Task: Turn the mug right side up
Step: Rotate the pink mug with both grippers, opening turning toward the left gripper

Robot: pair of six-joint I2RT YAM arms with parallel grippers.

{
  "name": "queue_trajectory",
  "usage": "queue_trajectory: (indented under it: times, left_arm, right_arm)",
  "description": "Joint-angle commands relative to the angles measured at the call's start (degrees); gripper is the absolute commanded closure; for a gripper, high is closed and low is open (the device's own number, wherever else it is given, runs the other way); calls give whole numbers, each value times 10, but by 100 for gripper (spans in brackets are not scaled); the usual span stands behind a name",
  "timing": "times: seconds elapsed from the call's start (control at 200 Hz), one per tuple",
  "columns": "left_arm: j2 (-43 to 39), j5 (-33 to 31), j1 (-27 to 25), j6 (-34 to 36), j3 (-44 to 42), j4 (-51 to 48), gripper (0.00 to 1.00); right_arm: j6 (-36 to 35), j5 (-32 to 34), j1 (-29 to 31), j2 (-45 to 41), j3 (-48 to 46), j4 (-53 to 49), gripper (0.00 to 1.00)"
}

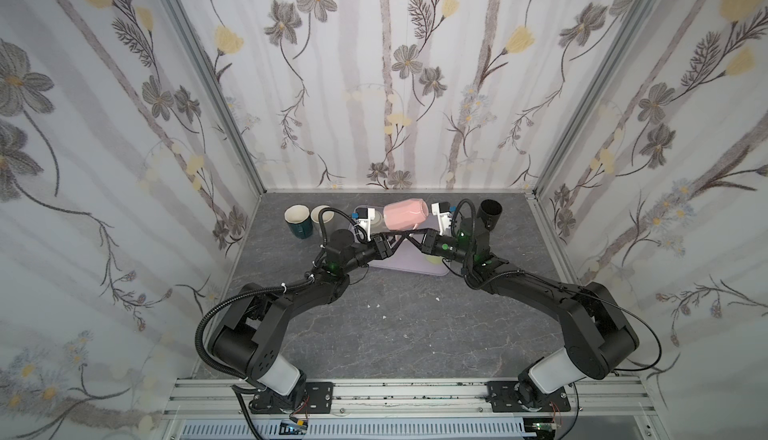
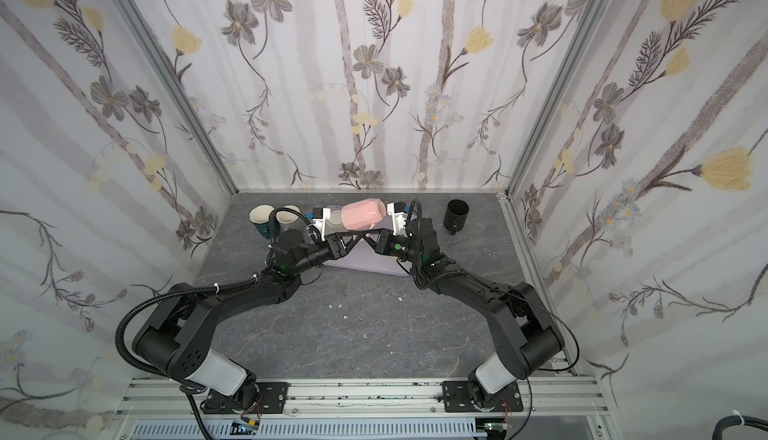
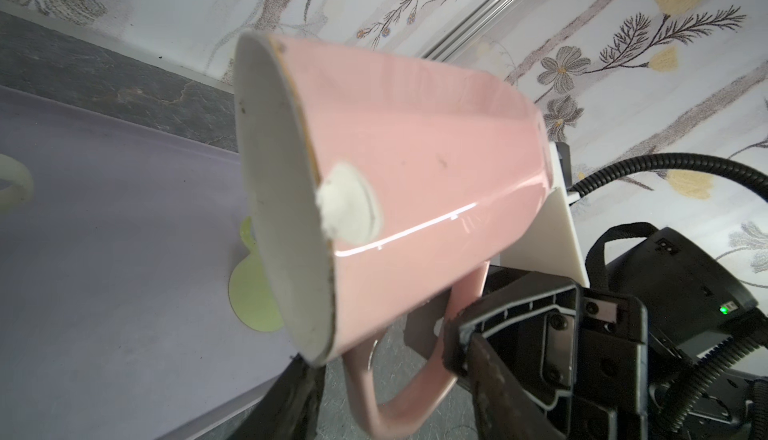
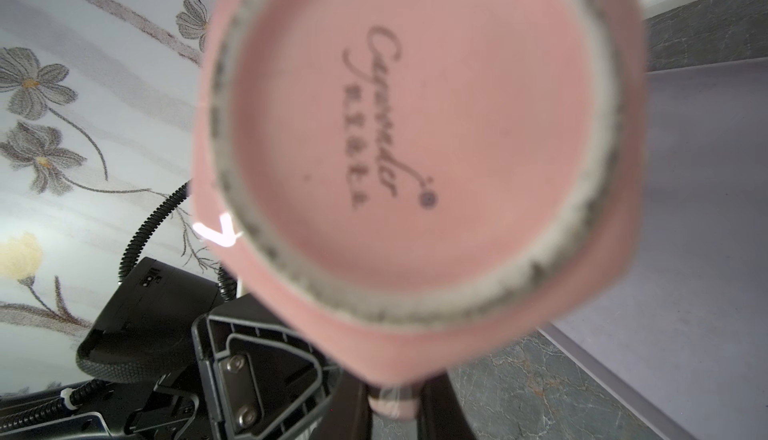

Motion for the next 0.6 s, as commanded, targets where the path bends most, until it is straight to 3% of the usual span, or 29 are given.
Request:
queue_trajectory:
  times: [0.0, 0.305, 0.595]
  left_arm:
    - [7, 11, 2, -12, 9, 46, 46]
    - [34, 53, 2, -67, 14, 134, 50]
    - [26, 59, 2, -68, 18, 125, 61]
  right_arm:
    - [0, -19, 3, -4, -2, 86, 98]
    - [-12, -14, 7, -2, -12, 102, 98]
    - [-22, -10, 9, 14, -13, 99, 98]
